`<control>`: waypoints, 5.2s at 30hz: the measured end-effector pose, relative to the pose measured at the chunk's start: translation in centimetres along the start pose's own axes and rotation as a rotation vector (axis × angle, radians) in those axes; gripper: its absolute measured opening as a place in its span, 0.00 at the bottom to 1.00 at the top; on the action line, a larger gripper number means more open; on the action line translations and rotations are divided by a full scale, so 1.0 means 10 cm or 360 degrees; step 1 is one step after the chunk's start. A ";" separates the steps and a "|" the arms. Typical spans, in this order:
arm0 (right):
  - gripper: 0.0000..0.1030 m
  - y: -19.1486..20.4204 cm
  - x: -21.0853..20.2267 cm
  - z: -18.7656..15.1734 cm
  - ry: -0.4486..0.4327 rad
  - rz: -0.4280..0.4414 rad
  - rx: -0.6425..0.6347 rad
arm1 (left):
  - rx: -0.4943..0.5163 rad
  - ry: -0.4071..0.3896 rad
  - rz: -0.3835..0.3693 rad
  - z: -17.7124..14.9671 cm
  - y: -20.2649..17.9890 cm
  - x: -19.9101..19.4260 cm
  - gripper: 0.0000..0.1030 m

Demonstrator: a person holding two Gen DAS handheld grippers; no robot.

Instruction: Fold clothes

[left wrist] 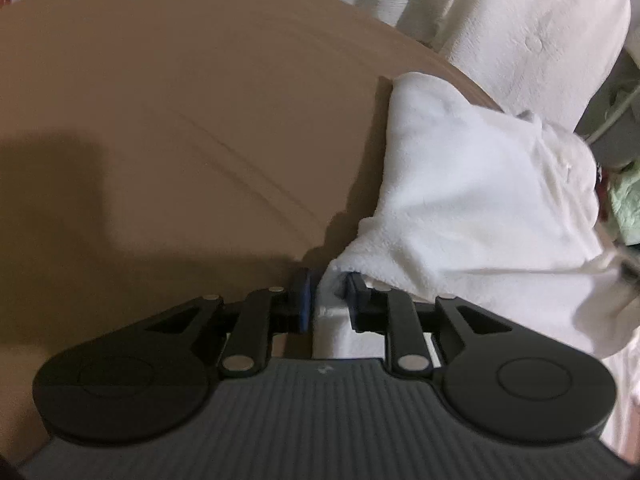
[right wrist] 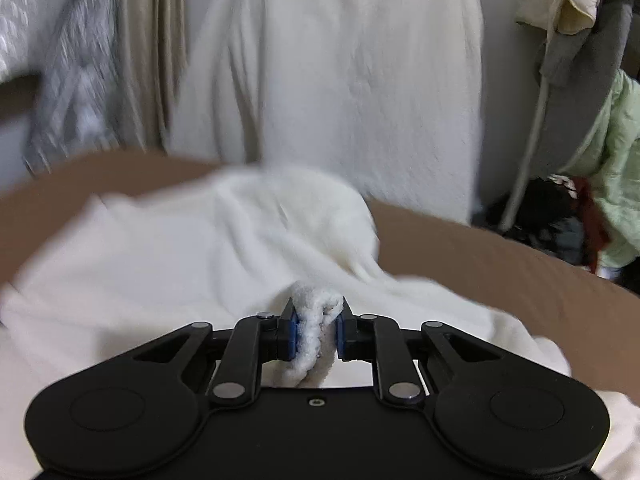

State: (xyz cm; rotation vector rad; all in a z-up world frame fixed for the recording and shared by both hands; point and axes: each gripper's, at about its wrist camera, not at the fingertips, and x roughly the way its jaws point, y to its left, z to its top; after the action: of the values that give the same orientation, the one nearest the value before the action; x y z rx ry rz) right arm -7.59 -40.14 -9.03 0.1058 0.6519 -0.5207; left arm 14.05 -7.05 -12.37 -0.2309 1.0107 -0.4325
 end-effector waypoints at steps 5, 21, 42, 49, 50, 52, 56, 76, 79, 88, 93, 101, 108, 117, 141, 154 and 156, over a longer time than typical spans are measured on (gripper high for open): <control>0.19 -0.10 0.24 -0.27 0.0182 -0.0050 0.0090 | 0.0045 0.0085 -0.0057 0.19 -0.02 -0.28 0.62; 0.22 -0.24 0.18 -0.16 0.0077 0.0155 0.0246 | 0.0498 0.0024 -0.0079 1.19 -0.58 0.93 0.84; 0.48 -0.36 0.36 -0.15 0.0057 -0.0170 0.0139 | 0.0295 -0.0308 0.0057 1.06 -0.39 0.62 0.04; 0.50 -0.11 -0.11 0.03 -0.0129 -0.0056 0.0103 | 0.0701 -0.0221 -0.0194 0.54 -1.16 0.22 0.21; 0.50 -0.04 -0.08 0.00 -0.0086 -0.0046 0.0055 | 0.0759 -0.0153 -0.0135 0.45 -1.27 0.29 0.24; 0.50 0.06 0.01 -0.10 0.0024 -0.0056 -0.0007 | 0.0831 -0.0016 0.0034 0.18 -1.37 0.45 0.28; 0.55 -0.08 0.15 -0.46 0.0168 -0.0169 0.0022 | 0.1020 0.0017 0.0267 -0.09 -1.43 0.47 0.30; 0.62 -1.92 -1.46 -1.58 -0.0053 -0.0315 0.1365 | 0.1102 0.0034 -0.0305 -0.78 -2.78 0.32 0.49; 0.62 -2.16 -1.61 -1.82 -0.0076 -0.0473 0.1509 | 0.1104 0.0104 -0.0372 -0.95 -3.15 0.48 0.49; 0.81 -2.49 -1.23 -1.91 -0.0248 -0.0750 0.1545 | 0.0995 0.0127 -0.0261 -0.85 -3.20 0.74 0.50; 0.22 -2.20 -0.89 -1.48 -0.0216 -0.0819 0.1128 | 0.0929 0.0119 -0.0197 -0.65 -2.84 0.70 0.50; 0.18 -1.22 -0.99 -0.28 -0.0565 -0.0758 0.0449 | 0.0738 -0.0013 -0.0214 -0.36 -2.42 0.44 0.48; 0.20 0.49 -0.79 0.24 -0.0571 -0.0271 -0.0320 | 0.0547 -0.0089 -0.0186 -0.28 -1.88 0.19 0.50; 0.44 1.23 -0.66 -0.70 -0.0126 -0.0009 -0.0974 | 0.0582 -0.0072 -0.0144 -0.34 -1.82 0.32 0.50; 0.18 0.05 -0.93 -1.05 -0.0064 -0.0608 -0.0289 | 0.0271 -0.0589 -0.0197 -0.12 -2.49 0.20 0.33; 0.21 0.00 -0.93 -1.23 0.0113 -0.0652 -0.0047 | -0.0106 -0.0133 -0.0057 -0.15 -1.59 0.37 0.85; 0.31 0.00 -1.10 -1.22 0.0082 -0.0552 0.0036 | -0.0018 -0.0105 -0.0032 -0.14 -1.62 0.39 0.86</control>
State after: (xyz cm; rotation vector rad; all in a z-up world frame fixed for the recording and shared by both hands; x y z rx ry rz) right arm -21.75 -32.35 -12.06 0.0267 0.7192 -0.8617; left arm 10.69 -23.29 -9.95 -0.2641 0.9469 -0.4346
